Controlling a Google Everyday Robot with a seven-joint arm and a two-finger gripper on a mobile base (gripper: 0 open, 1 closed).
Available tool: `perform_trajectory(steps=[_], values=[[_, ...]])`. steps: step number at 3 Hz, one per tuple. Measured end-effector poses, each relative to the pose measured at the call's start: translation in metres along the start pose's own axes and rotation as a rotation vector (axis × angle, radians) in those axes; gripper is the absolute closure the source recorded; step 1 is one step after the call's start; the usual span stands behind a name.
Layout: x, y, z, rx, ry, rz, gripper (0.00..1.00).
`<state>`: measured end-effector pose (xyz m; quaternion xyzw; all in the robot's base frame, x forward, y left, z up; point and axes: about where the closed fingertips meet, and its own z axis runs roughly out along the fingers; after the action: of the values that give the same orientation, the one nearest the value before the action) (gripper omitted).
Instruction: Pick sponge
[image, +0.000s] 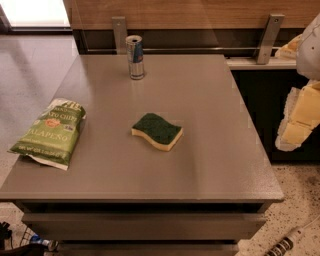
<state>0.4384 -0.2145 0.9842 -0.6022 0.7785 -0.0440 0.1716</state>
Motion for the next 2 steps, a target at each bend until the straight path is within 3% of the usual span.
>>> perform_trajectory(steps=[1, 2], values=[[0.0, 0.0, 0.0, 0.0, 0.0, 0.0, 0.0], [-0.015, -0.006, 0.015, -0.003, -0.055, 0.027, 0.0]])
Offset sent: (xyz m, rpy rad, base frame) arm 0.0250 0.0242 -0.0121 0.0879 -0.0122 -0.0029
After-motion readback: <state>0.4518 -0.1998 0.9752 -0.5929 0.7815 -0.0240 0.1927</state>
